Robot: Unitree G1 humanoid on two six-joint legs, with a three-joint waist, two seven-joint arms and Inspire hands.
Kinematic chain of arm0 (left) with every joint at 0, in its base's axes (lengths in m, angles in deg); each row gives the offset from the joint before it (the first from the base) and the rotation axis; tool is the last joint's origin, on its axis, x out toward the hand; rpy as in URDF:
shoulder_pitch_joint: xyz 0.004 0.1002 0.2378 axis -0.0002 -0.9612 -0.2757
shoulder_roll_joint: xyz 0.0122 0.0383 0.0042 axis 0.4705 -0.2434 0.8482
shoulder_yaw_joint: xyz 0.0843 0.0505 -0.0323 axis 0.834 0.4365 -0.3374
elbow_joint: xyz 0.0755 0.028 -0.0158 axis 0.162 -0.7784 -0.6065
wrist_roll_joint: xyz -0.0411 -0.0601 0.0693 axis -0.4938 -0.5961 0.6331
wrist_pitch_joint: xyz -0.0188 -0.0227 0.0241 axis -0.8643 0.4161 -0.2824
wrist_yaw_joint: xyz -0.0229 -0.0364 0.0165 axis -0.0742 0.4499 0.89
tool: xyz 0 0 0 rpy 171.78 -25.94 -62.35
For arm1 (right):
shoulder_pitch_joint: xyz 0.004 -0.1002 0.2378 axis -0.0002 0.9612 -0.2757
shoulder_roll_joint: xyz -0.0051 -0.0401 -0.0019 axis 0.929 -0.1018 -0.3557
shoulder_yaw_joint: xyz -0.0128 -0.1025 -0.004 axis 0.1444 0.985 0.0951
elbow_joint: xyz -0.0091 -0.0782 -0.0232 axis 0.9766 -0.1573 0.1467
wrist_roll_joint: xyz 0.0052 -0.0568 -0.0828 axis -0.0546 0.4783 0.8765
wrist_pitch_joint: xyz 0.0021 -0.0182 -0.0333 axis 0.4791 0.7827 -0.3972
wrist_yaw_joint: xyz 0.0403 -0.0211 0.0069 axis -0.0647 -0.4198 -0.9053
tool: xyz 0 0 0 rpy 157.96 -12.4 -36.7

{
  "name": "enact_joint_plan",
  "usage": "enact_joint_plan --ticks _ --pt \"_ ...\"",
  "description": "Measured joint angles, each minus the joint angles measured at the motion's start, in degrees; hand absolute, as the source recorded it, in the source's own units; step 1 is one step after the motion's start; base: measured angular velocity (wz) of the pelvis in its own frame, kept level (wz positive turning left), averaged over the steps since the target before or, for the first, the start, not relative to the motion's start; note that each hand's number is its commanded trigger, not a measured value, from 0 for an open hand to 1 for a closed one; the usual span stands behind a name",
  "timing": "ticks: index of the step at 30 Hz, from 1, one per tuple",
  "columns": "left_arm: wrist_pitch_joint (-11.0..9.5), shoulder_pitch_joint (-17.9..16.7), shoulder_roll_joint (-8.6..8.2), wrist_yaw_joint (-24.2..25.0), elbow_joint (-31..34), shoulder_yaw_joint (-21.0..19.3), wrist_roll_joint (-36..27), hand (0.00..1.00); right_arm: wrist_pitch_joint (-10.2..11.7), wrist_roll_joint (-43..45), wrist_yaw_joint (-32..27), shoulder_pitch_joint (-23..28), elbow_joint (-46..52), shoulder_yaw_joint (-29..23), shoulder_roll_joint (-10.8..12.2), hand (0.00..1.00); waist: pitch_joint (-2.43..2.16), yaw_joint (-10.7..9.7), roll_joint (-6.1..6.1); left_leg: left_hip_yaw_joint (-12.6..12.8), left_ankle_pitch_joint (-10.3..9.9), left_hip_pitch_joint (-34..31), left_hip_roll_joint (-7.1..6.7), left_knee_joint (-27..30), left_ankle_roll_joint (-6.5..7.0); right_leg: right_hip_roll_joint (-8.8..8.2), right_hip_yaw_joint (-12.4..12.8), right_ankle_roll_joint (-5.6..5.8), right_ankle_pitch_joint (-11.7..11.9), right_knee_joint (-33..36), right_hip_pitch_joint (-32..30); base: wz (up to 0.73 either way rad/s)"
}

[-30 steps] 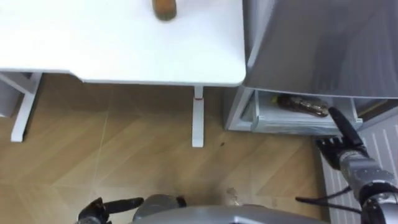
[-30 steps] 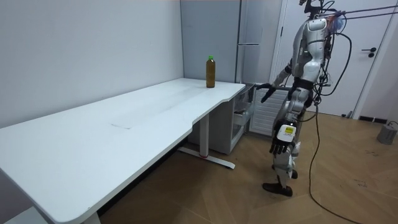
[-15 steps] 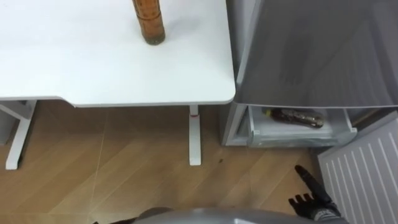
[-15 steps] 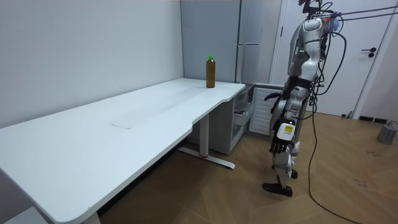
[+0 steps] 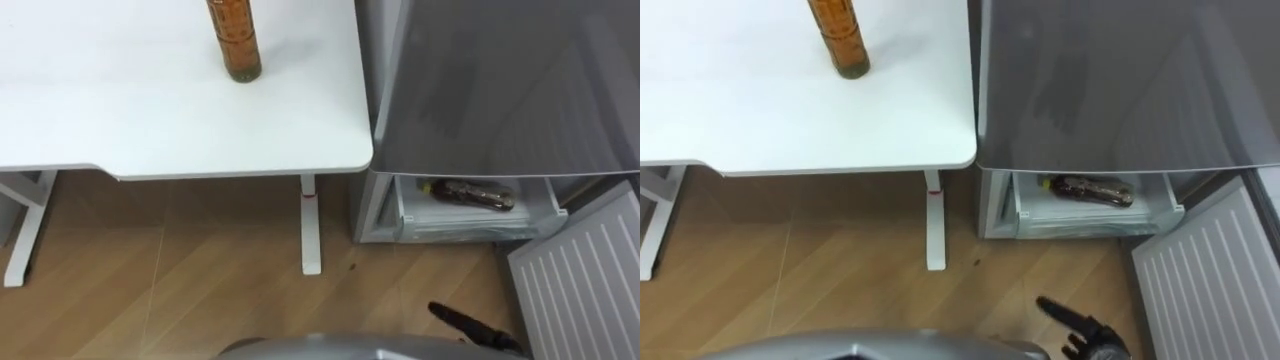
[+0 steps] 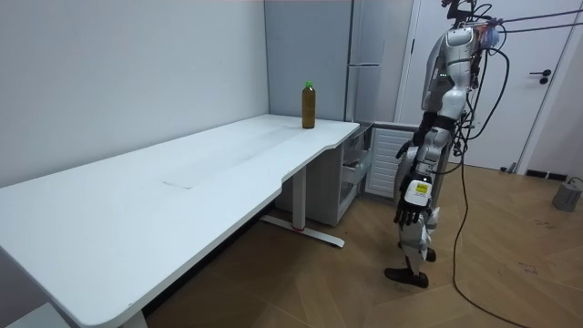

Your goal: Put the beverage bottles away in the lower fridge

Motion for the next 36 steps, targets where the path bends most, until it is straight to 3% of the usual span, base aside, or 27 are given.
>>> enact_joint_plan --ticks 5,17,23,27,36 --pt "0.33 0.35 -0.26 0.69 0.0 -0.12 4.32 0.0 -0.02 8.79 -0.02 0.24 -2.13 1.53 -0.21 0.0 0.03 0.37 -0.17 0.22 -0.02 0.56 0.02 -0.63 -0.03 0.05 0.21 -0.02 0.01 -0.01 0.26 -0.03" --pt "3.5 -0.81 -0.38 1.55 -0.22 -2.76 6.02 0.0 -0.65 8.93 0.73 1.01 -3.25 0.55 -0.43 0.0 0.07 0.37 -0.38 1.01 -0.03 1.57 0.01 -0.66 -0.01 0.03 1.75 0.0 -0.02 -0.18 0.31 -0.05" --pt "3.61 -0.01 -0.45 -0.14 -0.02 -2.99 5.62 0.0 -1.24 9.79 1.31 0.38 -3.71 0.31 -0.45 0.0 0.07 0.21 -0.47 1.03 -0.04 1.42 0.03 -0.67 0.0 0.07 1.78 0.0 -0.03 -0.33 0.37 0.0" --pt "3.55 0.42 -1.15 -3.17 0.12 -7.76 3.63 0.0 -1.26 10.41 1.72 0.48 -3.83 -0.22 -0.44 0.0 0.05 0.24 -0.48 0.99 -0.05 1.98 -0.03 -0.96 -0.03 0.15 1.65 0.0 -0.02 -1.11 1.32 0.0" --pt "3.22 0.78 -1.02 -10.03 1.22 -14.11 -6.0 0.0 -1.3 11.89 1.18 0.64 -4.12 -2.82 -0.47 0.0 0.07 0.48 0.02 0.94 -0.2 2.81 0.07 -1.17 -0.18 0.23 1.61 -0.02 0.0 -1.01 1.69 0.0"
